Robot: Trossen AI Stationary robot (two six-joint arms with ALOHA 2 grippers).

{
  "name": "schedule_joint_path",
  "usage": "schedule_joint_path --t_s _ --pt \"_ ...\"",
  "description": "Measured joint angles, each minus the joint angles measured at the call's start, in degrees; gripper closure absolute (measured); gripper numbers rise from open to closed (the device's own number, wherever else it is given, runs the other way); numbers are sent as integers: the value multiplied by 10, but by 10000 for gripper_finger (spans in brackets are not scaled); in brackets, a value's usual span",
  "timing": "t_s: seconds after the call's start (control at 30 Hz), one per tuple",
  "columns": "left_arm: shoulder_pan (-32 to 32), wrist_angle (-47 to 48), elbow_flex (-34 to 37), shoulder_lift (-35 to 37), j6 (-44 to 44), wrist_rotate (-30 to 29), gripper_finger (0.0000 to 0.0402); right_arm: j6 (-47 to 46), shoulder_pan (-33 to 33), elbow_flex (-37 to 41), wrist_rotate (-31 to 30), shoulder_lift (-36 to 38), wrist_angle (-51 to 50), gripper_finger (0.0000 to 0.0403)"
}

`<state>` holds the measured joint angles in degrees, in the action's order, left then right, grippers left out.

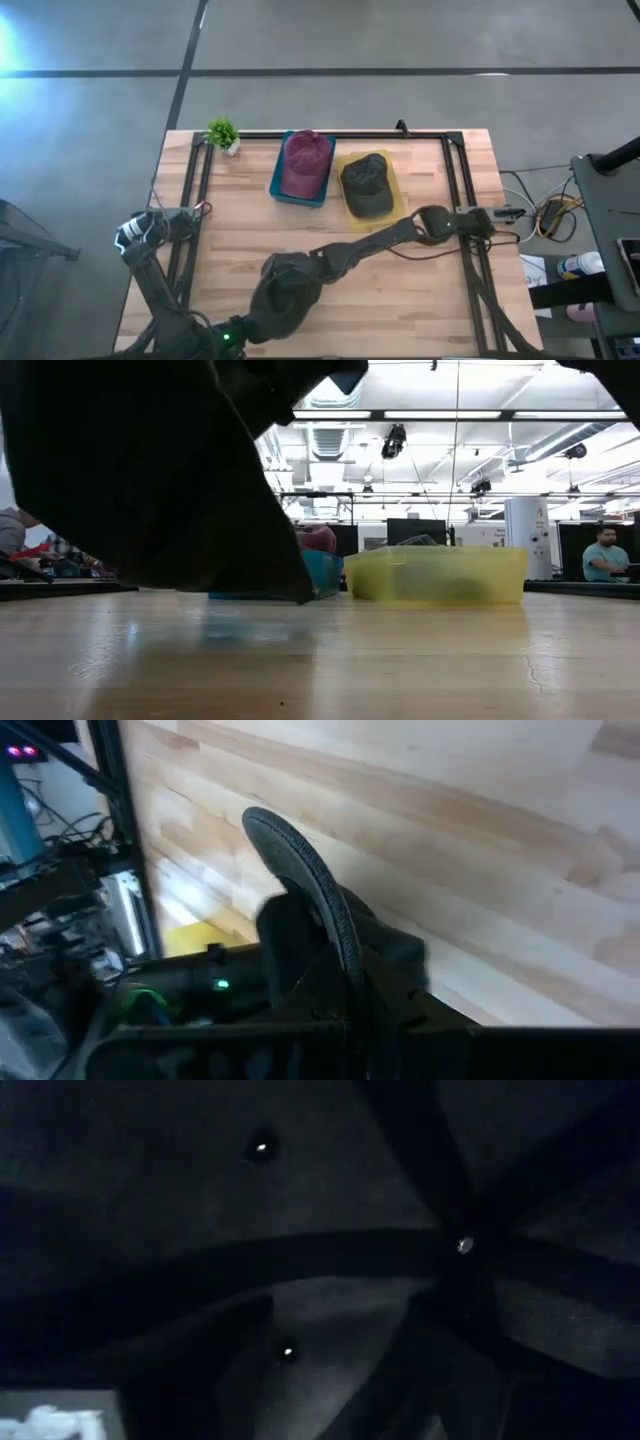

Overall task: Pick & Place hat
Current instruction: Put the black cap into the yellow bin

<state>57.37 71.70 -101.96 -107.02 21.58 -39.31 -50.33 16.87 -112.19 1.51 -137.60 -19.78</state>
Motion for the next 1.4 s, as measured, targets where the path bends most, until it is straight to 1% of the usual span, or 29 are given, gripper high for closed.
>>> schedule_joint_path --t_s 0.13,0.27,0.4,0.47,0.57,0.7,0.77,0.87,0.97,1.03,1.07,1.13,1.17,1.23,1.3,1.4 --pt "0 -4 12 0 -52 44 393 60 0 -33 0 6 -83 172" --pt "1 0 39 0 -72 73 393 111 -3 -53 0 41 -177 172" --pt "8 23 53 0 -73 67 393 133 -4 -46 -19 73 -277 172" --pt "13 34 52 1 -71 60 393 132 -4 -25 -39 83 -307 172" --pt "20 36 43 3 -90 101 393 110 -10 29 -46 93 -312 172" --pt "34 34 47 3 -117 167 393 40 -21 117 -66 103 -287 172" --pt "40 33 48 2 -125 173 393 9 -24 156 -75 111 -246 172" --pt "46 30 54 1 -107 133 393 -11 -32 203 -65 116 -150 172" --pt "45 32 56 1 -87 127 393 -28 -42 222 -58 116 -58 172" --pt "44 47 55 1 -57 116 393 -33 -51 227 -67 117 -48 172" --pt "43 56 55 1 -41 92 393 -33 -56 227 -69 117 -48 172" --pt "40 67 55 3 -19 18 393 -22 -66 227 -89 119 -69 172" --pt "39 71 54 5 -15 -17 393 -15 -72 227 -89 120 -74 172" --pt "32 78 48 5 -11 -58 393 1 -81 228 -91 122 -89 172" --pt "31 75 40 6 -11 -78 393 17 -88 232 -93 126 -107 172" --pt "32 77 29 6 -16 -68 395 44 -94 242 -92 143 -119 172"
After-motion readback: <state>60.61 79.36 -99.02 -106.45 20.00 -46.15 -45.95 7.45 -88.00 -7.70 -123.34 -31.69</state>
